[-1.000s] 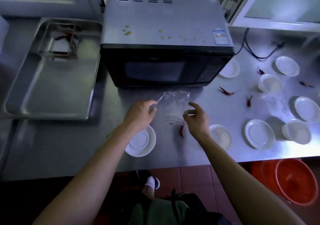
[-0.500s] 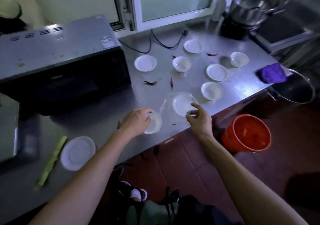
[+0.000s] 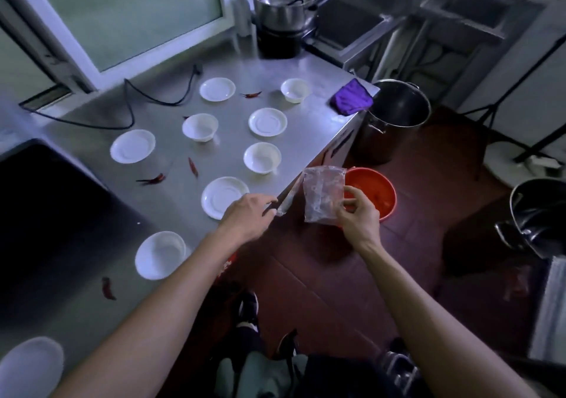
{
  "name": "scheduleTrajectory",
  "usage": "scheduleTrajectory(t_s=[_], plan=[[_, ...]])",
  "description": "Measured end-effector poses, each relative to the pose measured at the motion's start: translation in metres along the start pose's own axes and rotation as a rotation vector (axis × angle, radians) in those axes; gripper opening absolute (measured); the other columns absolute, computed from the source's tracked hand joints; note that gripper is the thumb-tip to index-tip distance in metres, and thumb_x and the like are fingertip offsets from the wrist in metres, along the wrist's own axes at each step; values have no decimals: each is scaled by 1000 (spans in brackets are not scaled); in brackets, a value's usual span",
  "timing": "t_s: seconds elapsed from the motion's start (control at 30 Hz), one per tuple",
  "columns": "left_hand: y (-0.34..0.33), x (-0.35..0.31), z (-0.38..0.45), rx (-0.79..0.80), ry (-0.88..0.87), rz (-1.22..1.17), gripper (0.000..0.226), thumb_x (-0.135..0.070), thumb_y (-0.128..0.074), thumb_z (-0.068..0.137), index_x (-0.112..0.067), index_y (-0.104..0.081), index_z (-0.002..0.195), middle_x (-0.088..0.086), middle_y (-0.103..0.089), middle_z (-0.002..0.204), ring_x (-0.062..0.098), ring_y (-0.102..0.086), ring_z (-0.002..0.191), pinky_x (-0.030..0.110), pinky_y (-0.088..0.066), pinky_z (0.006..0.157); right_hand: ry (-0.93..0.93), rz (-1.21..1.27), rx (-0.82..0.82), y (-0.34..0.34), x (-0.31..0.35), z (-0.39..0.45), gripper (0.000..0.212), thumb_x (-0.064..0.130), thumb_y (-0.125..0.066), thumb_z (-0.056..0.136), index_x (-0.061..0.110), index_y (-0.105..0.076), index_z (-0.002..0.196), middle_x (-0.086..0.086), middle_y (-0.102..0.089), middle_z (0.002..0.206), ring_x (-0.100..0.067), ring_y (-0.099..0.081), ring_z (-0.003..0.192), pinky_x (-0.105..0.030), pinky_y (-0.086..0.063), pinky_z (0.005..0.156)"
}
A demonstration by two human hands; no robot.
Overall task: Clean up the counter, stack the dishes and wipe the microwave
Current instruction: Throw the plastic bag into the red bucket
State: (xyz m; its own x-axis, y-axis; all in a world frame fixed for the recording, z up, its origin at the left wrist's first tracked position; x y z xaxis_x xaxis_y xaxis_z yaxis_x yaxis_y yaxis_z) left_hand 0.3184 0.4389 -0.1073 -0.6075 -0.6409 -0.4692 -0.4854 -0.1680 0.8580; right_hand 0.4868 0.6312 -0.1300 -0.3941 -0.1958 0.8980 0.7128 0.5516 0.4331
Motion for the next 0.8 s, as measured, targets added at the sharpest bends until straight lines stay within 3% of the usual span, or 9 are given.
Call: scheduleTrajectory(t_s=[0.13, 0.33, 0.4, 0.5, 0.63, 0.8], plan=[[-16, -25, 43, 86, -70, 17, 37, -43, -54, 95, -33, -59, 130, -1, -62, 134, 26, -57, 121, 42, -48, 99, -34, -17, -75, 23, -20, 17, 38, 17, -72, 87, 30, -64, 122, 8, -69, 89, -1, -68, 78, -14, -55, 64], [-43, -51, 112, 144, -170, -36, 37, -40, -56, 94, -31, -60, 129, -4, -62, 133, 22, -55, 123, 41, -47, 100, -144, -110, -147, 42, -43, 62, 42, 13, -71, 87, 25, -64, 126, 6, -69, 89, -4, -66, 79, -4, -47, 60], [-50, -60, 132, 175, -203, -59, 36, -42, -56, 93, -31, -61, 127, -4, -63, 130, 23, -57, 120, 40, -48, 99, -181, -150, -148, 43, -48, 78, 45, 10, -70, 86, 23, -63, 128, 4, -69, 91, -6, -66, 80, -7, -49, 64], [-57, -69, 163, 215, -249, -57, 36, -42, -54, 92, -32, -61, 126, -3, -65, 127, 23, -58, 117, 39, -47, 97, -233, -185, -161, 47, -57, 102, 46, 11, -68, 86, 23, -62, 129, 5, -69, 92, -7, -67, 82, -26, -59, 75], [-64, -82, 203, 275, -287, 14, 36, -43, -53, 95, -31, -60, 129, -2, -63, 131, 23, -56, 121, 39, -45, 99, -302, -201, -227, 59, -71, 123, 46, 11, -69, 86, 23, -61, 131, 6, -68, 92, 0, -65, 80, -20, -56, 73], [-81, -114, 245, 371, -334, 64, 36, -43, -53, 96, -32, -58, 130, -4, -61, 134, 21, -55, 123, 39, -45, 101, -389, -171, -284, 86, -99, 145, 48, 12, -69, 87, 24, -60, 132, 7, -67, 96, 1, -65, 81, -24, -59, 76]])
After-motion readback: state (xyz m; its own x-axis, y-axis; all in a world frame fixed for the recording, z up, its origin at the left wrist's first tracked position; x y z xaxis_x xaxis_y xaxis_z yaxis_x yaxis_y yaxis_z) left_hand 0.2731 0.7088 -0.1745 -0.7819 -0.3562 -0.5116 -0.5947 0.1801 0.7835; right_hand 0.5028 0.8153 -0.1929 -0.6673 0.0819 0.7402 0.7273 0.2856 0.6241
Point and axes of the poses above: each hand's wrist, its own z-axis towards the middle knuckle, its own y-axis out of the back of the hand, x = y × z, the point moved 1 cm from there along z, towards the middle knuckle
